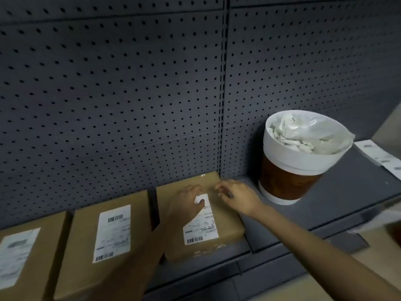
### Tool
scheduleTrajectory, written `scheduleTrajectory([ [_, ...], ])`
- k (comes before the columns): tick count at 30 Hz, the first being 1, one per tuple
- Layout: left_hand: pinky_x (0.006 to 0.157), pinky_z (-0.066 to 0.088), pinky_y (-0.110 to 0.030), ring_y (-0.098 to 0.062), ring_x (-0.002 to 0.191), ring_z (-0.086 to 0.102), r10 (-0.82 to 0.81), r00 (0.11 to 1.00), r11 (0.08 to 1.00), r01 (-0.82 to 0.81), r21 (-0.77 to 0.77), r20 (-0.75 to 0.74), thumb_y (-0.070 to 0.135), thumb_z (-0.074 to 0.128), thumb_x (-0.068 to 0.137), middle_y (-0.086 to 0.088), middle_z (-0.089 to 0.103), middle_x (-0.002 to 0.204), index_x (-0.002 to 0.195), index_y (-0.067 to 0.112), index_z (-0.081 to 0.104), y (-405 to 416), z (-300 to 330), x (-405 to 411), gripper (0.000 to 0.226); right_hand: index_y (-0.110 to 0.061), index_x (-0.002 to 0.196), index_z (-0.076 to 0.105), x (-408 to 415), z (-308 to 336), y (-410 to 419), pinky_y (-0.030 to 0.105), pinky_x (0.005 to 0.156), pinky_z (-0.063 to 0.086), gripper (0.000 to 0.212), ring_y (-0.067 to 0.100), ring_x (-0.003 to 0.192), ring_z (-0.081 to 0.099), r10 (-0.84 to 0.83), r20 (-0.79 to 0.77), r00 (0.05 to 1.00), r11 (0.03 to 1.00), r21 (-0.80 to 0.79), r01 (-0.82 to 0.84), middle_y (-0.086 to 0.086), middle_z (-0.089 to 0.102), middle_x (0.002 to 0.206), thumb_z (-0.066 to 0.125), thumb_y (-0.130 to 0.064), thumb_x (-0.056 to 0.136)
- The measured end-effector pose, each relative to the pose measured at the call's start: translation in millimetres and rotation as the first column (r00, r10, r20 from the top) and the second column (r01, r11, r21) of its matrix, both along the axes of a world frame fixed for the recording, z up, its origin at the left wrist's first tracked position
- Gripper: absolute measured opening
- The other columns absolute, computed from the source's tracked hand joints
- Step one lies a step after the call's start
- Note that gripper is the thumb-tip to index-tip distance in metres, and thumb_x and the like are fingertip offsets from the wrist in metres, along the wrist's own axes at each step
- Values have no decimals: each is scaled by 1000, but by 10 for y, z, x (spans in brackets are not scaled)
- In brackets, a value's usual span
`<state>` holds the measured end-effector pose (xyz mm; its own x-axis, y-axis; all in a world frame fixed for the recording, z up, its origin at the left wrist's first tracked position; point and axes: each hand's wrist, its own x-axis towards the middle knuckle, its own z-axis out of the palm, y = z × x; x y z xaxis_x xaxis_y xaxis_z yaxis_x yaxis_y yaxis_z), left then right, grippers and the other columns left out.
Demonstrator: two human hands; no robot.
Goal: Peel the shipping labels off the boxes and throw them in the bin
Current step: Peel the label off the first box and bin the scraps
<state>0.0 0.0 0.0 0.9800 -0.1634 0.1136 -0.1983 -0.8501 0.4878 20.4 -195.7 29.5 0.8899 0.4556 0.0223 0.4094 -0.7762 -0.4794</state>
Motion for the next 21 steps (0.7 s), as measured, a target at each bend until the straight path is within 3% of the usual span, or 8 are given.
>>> scheduleTrajectory([
  [5, 83, 44, -32, -16, 100, 53, -67, 997, 997, 68, 23, -22, 25, 59, 83, 3, 61, 107, 112, 21, 58, 88, -164, 194, 28, -24, 116, 57, 62, -212, 139, 29, 86, 47, 25, 15, 103, 59, -114, -69, 991, 993, 9, 115, -4, 62, 114, 51, -27, 91],
  [11, 80, 45, -30, -9, 106, 49, -109, 994, 994, 108, 31, 7, 31, 55, 86, 12, 56, 113, 114, 29, 57, 241, -490, 388, 28, -28, 114, 57, 64, -573, 356, 33, 83, 49, 23, 15, 102, 60, -259, -129, 957, 960, 75, 270, -4, 61, 114, 50, -28, 92],
  [17, 86, 44, -33, -15, 100, 53, -103, 991, 994, 98, 55, 88, 34, 62, 81, 7, 60, 104, 109, 27, 62, 226, -802, 499, 29, -28, 113, 57, 49, -797, 454, 29, 79, 46, 23, 15, 100, 58, -374, -154, 915, 912, 116, 392, -4, 60, 113, 50, -24, 92],
  [21, 83, 38, -33, -17, 94, 50, -33, 992, 999, 30, 27, 119, 36, 65, 80, 4, 57, 98, 104, 29, 63, 145, -883, 520, 25, -26, 113, 58, 49, -877, 465, 24, 80, 43, 24, 13, 101, 56, -405, -162, 900, 893, 139, 427, -5, 59, 111, 51, -22, 90],
])
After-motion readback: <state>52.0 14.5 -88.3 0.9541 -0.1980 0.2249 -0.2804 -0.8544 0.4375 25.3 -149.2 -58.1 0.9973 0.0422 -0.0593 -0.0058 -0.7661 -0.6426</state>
